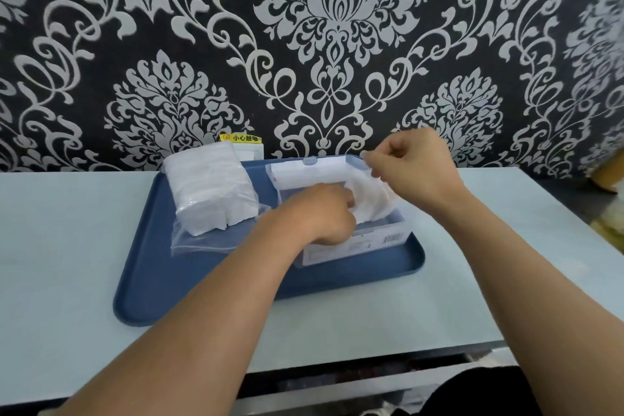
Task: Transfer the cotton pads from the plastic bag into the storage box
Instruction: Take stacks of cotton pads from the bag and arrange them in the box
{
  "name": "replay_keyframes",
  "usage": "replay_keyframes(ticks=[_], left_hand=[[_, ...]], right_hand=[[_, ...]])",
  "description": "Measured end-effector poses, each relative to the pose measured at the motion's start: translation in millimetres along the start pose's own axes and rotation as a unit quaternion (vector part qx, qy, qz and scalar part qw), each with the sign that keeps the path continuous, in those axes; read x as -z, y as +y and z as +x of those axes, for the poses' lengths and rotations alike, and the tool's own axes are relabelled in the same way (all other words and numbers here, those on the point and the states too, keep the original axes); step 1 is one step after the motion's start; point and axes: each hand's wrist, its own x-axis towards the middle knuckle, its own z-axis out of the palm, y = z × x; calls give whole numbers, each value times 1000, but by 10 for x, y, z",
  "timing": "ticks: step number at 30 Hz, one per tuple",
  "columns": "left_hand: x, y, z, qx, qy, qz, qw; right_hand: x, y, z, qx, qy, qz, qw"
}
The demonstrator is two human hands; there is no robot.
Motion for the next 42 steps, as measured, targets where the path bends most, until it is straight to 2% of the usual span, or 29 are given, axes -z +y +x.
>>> replay_keyframes(ticks=[2,4,6,9,11,12,14,16,17,18,19,21,23,26,28,31,33,38,42], left_hand=[[-1,-7,0,2,-9,-8,1000],[30,11,-15,2,-12,-9,1000],[52,44,-47,-1,-24,10,1000],[69,59,-159,-8,6,-5,1000],[157,7,-300,-33,98,-24,994],[227,-30,-396,-55,165,-46,984],[454,-186,-709,-97,308,-142,936],[619,-477,-987,-87,423,-223,874],[689,-696,-1146,-51,457,-227,858],[704,-915,-1252,-6,466,-221,856],[694,-1108,-1324,44,449,-213,867],[630,-1402,-1419,116,366,-189,904],[523,-1487,-1424,122,296,-174,931],[420,-1450,-1388,98,289,-131,943],[385,-1415,-1337,102,304,-86,943],[391,-1389,-1280,123,325,-63,936],[399,-1399,-1251,130,330,-84,931],[408,-1451,-1261,132,334,-149,921],[410,-1526,-1283,133,323,-192,917]], right_hand=[[-1,-67,-88,-21,-122,-17,992],[-94,-64,-131,-32,-202,-103,974],[-176,-43,-142,-33,-208,-165,963],[-157,-21,-133,-48,-208,-145,966],[-140,-120,-159,-22,-178,-166,970],[-141,-202,-192,13,-133,-171,976],[-226,-513,-370,106,-64,-105,987],[-400,-815,-631,175,-135,-27,975],[-584,-939,-738,202,-193,-25,960],[-770,-988,-818,215,-243,-54,944],[-955,-977,-835,221,-274,-96,931],[-1235,-944,-794,195,-287,-181,920],[-1339,-880,-723,154,-287,-209,922],[-1430,-869,-680,160,-248,-195,935],[-1490,-893,-676,165,-221,-186,943],[-1551,-907,-680,159,-232,-181,942],[-1600,-920,-668,162,-230,-221,934],[-1660,-977,-674,217,-136,-244,935],[-1676,-1000,-685,224,-138,-264,928]])
